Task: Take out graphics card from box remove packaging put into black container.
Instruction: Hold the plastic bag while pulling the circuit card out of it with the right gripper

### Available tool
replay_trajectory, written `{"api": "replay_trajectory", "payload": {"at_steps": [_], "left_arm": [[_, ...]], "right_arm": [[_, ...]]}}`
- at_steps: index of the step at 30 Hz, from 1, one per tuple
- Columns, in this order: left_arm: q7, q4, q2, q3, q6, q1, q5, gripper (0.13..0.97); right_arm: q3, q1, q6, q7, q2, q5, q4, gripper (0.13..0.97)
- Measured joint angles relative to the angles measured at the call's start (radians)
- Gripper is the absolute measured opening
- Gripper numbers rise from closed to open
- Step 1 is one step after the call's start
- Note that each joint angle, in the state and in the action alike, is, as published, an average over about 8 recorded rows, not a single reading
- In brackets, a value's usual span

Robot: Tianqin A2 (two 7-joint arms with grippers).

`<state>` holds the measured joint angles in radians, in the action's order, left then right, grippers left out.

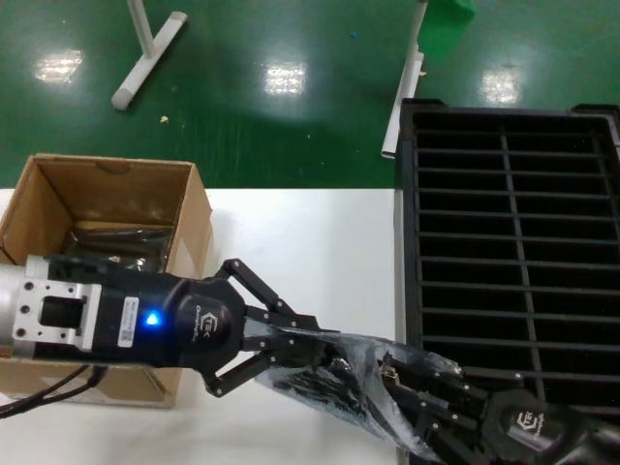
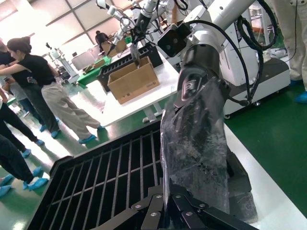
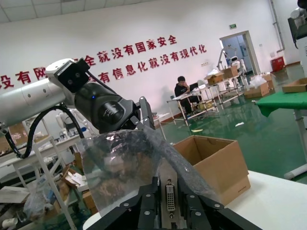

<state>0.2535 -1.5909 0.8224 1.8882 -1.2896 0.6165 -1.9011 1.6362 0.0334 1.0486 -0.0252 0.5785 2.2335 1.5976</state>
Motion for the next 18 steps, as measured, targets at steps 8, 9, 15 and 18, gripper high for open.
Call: {"api": "replay_trajectory", "payload": {"at_steps": [8,9,15,18], "left_arm": [[0.010,0.011,-0.001,-0.002,-0.006,-0.001,-0.004,0.142],[0.011,0.013,-0.001,-0.003,-0.007,-0.001,-0.005,0.142],[0.017,0.021,0.000,-0.007,-0.011,0.000,-0.010,0.142],[0.020,0.026,0.001,-0.010,-0.013,0.001,-0.012,0.142]], "right_arm": [[0.012,-0.008,0.005,0.014,0.004,-0.001,-0.003,0.243],[0.013,-0.010,0.006,0.016,0.004,-0.001,-0.004,0.243],[0.022,-0.020,0.013,0.029,0.004,0.004,-0.009,0.262],[0.025,-0.025,0.017,0.035,0.004,0.006,-0.011,0.269]]}}
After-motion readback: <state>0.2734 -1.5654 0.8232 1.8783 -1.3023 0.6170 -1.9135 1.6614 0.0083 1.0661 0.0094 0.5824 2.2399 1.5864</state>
